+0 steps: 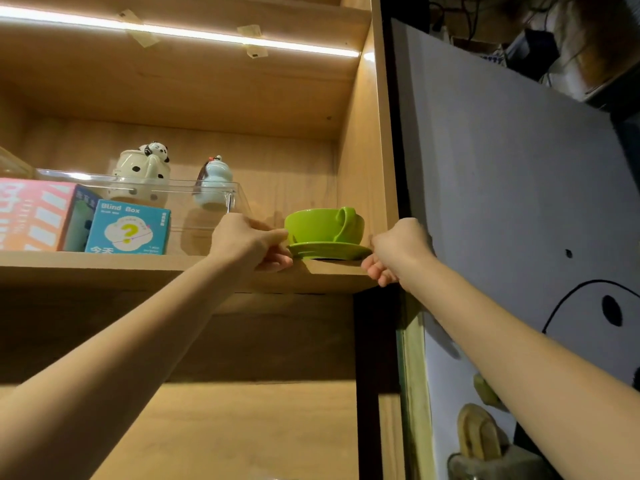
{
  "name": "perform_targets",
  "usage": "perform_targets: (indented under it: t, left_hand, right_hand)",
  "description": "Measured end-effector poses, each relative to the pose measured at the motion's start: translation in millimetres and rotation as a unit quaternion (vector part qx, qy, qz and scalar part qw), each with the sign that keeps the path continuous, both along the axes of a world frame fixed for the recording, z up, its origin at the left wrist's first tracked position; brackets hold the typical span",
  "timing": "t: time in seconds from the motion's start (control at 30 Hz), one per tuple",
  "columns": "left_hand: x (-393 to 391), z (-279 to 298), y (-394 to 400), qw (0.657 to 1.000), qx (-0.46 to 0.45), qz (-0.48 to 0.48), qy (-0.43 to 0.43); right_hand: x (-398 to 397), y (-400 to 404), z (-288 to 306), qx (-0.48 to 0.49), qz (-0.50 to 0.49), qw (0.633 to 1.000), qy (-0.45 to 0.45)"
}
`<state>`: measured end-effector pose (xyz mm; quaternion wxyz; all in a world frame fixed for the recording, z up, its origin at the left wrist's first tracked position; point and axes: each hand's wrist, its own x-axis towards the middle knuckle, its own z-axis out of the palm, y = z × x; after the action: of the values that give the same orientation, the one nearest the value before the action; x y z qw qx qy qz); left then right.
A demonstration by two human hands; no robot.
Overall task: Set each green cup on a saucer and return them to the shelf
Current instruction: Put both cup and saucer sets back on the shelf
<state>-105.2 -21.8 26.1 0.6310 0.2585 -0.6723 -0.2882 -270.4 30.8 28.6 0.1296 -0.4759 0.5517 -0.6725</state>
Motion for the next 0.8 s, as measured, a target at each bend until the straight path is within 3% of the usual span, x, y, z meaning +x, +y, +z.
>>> perform_targets:
  t: [0.07,0.13,0.2,0.27,0.47,0.8]
  left_hand:
    - [0,-19,0,0.971,-0.182,0.152,-0.022]
    - [-1,-41,6,0.89,-0.346,0.284,-0.085]
    - [-4,-57,3,0.836,-0.405,0.306,-0.209]
    - [-9,-70,-2,0.807,-0.399,0.31,-0.305]
    - [-18,-79,-19,0.816,-0.364,0.323,-0.311]
    - [-21,-84,-28,0.792,-0.38,0.36,-0.315]
  right_hand:
    - [0,6,-14,-0.119,-0.133,0.973,0.147]
    - [4,16,-40,-0.227,-0.199,0.896,0.325]
    - [8,18,-58,-0.219,-0.167,0.871,0.406]
    - [6,7,-69,-0.165,-0.141,0.867,0.448]
    - [2,-13,-75,-0.14,-0.156,0.851,0.483]
    - [-6,-27,-80,-0.131,-0.182,0.833,0.505]
